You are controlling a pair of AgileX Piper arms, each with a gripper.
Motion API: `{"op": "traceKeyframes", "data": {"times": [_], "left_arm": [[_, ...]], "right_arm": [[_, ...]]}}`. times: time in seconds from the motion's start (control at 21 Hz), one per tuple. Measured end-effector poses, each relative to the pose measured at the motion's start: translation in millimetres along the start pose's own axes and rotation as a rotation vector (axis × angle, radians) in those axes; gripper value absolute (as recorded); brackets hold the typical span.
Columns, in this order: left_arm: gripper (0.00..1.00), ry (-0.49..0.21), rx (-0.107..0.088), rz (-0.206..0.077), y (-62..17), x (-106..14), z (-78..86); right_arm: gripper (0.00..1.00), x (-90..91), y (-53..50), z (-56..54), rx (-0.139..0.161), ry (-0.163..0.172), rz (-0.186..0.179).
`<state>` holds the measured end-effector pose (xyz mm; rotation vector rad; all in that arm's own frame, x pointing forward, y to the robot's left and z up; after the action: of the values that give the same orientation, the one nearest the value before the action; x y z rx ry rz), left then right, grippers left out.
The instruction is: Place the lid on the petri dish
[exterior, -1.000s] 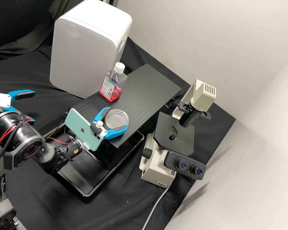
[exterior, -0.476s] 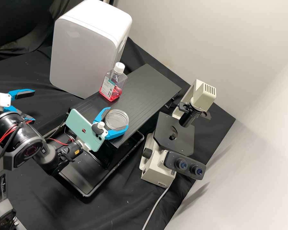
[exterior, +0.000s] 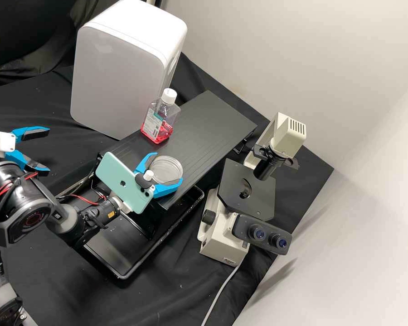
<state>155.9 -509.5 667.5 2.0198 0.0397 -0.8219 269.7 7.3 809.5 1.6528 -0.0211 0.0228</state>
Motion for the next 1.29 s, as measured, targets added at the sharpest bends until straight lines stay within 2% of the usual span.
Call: {"op": "traceKeyframes", "data": {"times": [0.29, 0.33, 0.38, 0.62, 0.67, 0.95, 1.1, 1.29], "left_arm": [[1.0, -0.002, -0.001, 0.005, 1.1, 1.3, 0.7], [1.0, -0.002, -0.001, 0.005, 1.1, 1.3, 0.7], [1.0, -0.002, -0.001, 0.005, 1.1, 1.3, 0.7], [1.0, -0.002, -0.001, 0.005, 1.1, 1.3, 0.7], [1.0, -0.002, -0.001, 0.005, 1.1, 1.3, 0.7], [1.0, -0.002, -0.001, 0.005, 1.1, 1.3, 0.7], [1.0, -0.002, -0.001, 0.005, 1.1, 1.3, 0.7], [1.0, -0.002, -0.001, 0.004, 0.9, 1.4, 0.6]], "right_arm": [[0.0, 1.7, -0.1, 0.3, -0.004, -0.01, -0.009], [1.0, 2.4, 0.1, 0.0, -0.005, -0.01, -0.009], [0.0, 2.9, 0.0, 0.1, -0.006, -0.014, -0.012], [0.0, 5.3, 2.8, -1.4, -0.007, -0.016, -0.008], [1.0, 6.8, 4.0, -1.5, -0.009, -0.019, -0.007], [1.0, 8.1, 4.6, -0.3, -0.048, -0.034, -0.014], [1.0, 8.0, 3.9, 0.6, -0.052, -0.043, -0.022], [1.0, 8.0, 3.9, 0.6, -0.074, -0.043, -0.023]]}}
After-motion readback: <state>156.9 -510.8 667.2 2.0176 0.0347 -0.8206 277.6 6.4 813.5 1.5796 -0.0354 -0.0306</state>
